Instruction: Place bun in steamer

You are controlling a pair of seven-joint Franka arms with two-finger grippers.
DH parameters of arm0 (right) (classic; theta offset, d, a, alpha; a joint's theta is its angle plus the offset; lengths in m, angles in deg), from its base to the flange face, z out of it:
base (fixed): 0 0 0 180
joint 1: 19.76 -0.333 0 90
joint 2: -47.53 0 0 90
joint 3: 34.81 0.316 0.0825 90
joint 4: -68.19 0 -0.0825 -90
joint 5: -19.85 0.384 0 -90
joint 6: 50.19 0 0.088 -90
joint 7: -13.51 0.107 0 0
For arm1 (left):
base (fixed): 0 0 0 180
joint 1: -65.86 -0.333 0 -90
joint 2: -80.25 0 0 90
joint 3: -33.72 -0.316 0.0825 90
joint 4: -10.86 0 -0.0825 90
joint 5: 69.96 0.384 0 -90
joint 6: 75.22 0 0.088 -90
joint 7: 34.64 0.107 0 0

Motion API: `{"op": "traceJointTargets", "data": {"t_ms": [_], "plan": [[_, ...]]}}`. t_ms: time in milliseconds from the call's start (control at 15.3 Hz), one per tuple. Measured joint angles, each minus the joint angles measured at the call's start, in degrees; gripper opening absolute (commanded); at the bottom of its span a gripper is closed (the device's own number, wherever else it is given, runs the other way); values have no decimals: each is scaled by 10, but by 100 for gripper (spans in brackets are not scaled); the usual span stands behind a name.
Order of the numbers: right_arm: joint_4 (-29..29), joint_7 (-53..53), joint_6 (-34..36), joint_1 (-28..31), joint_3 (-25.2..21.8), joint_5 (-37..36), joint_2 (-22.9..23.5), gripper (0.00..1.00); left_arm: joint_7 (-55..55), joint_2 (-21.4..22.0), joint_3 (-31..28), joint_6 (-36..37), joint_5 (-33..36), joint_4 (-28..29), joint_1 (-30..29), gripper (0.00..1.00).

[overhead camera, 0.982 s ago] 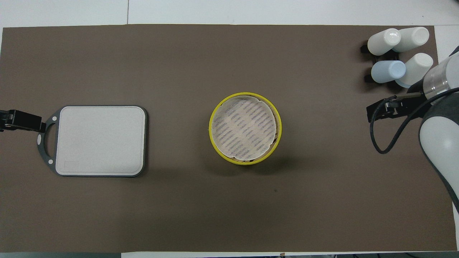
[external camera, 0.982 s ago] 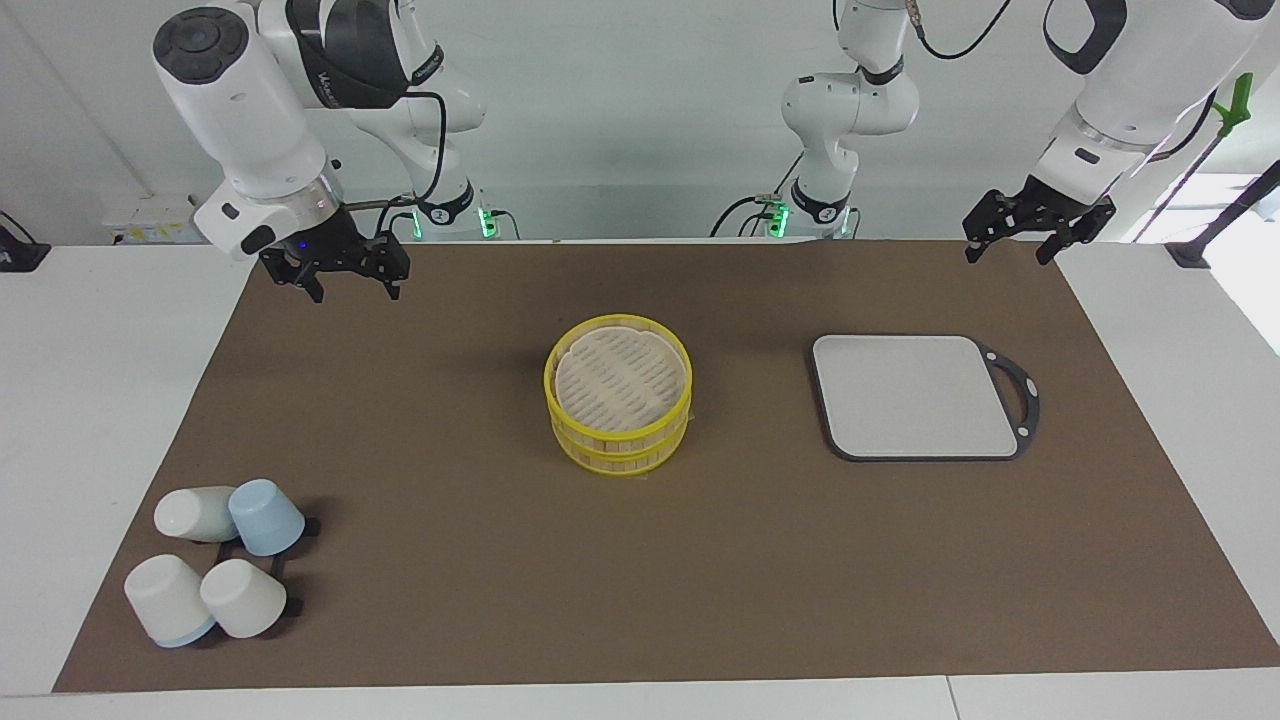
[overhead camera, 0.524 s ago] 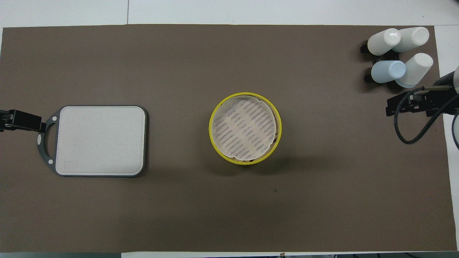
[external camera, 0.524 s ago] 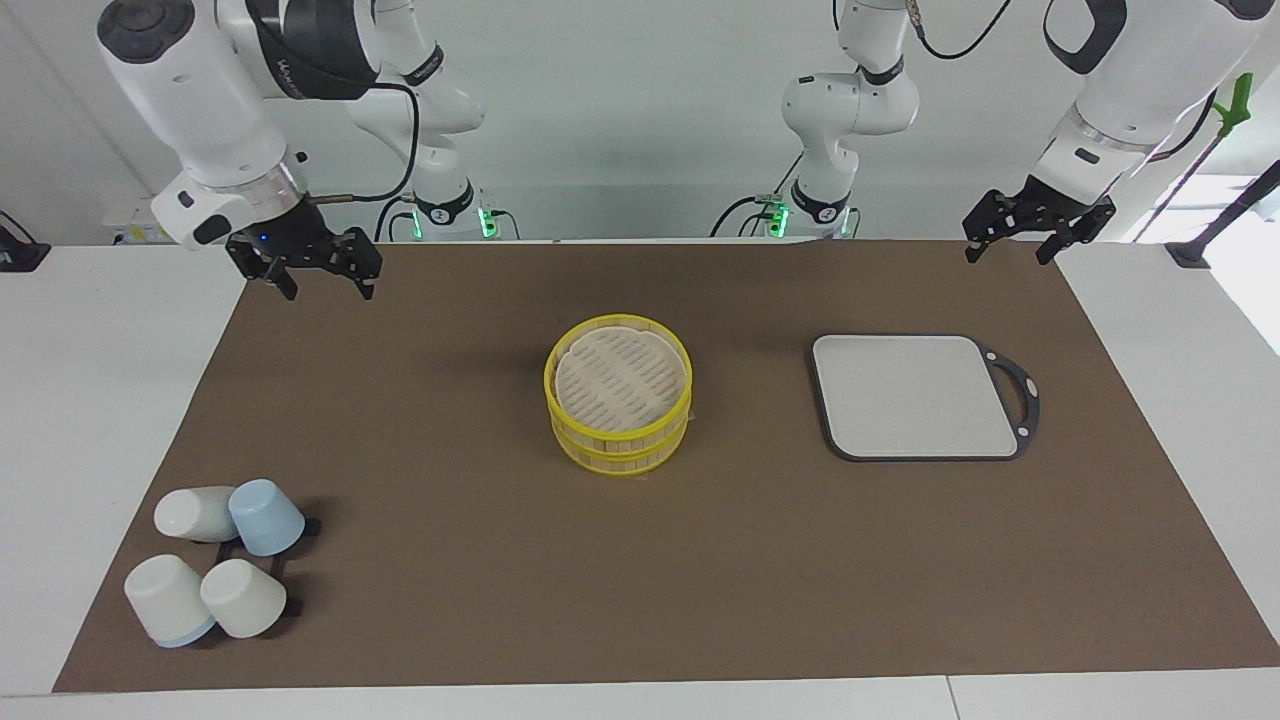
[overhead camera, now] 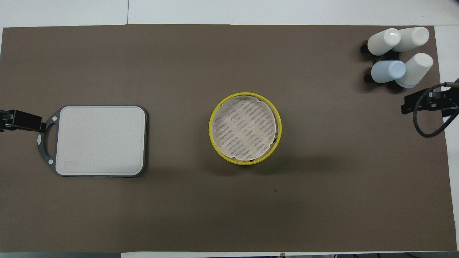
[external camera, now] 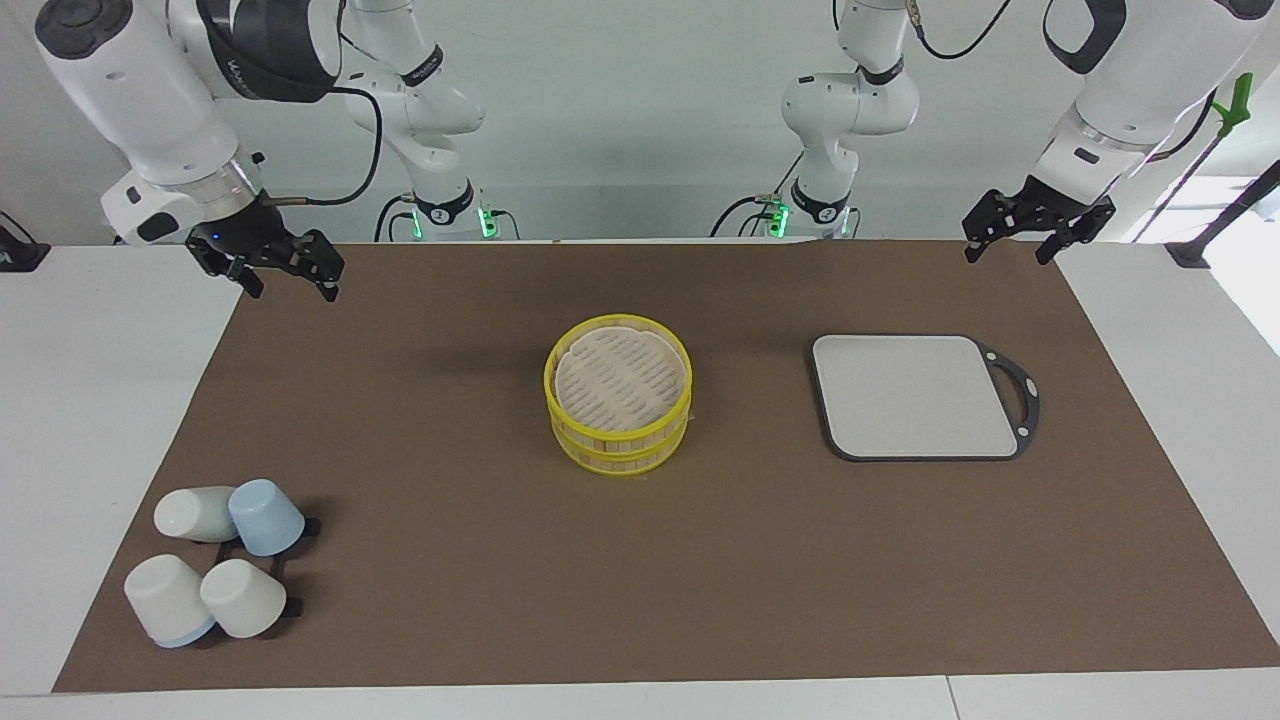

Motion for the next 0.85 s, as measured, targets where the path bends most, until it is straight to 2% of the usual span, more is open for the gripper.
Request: {"op": "traceJointTargets", "data": {"t_ms": [655, 851], "plan": [[0, -3, 0, 0, 1, 1, 1, 100, 0, 0, 0, 0, 0, 0, 0, 100], [0, -5, 0, -34, -31, 1, 5, 100, 0, 0, 0, 0, 0, 0, 0, 100]]}}
